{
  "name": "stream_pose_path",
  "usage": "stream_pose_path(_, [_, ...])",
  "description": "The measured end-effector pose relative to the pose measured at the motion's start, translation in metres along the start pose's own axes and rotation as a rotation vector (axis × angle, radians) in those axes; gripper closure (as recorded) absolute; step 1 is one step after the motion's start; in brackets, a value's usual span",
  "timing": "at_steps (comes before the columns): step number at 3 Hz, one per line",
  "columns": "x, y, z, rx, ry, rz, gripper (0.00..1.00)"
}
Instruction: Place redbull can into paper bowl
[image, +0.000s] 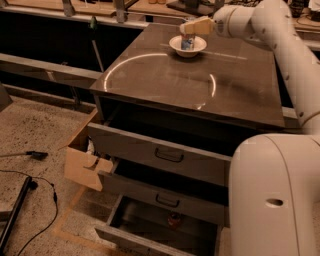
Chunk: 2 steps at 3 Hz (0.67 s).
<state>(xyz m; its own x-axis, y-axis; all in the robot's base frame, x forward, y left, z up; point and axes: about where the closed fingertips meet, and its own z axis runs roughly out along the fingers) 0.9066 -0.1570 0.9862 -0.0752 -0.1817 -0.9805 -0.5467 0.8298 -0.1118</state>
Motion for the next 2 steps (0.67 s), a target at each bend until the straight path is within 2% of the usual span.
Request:
stream_pose_path(1, [0.0044, -0.0039, -0.0477, -0.032, 0.046, -0.027, 0.0])
stream_pose_path(2, [0.0045, -0.0038, -0.0476, -0.032, 0.046, -0.027, 0.0])
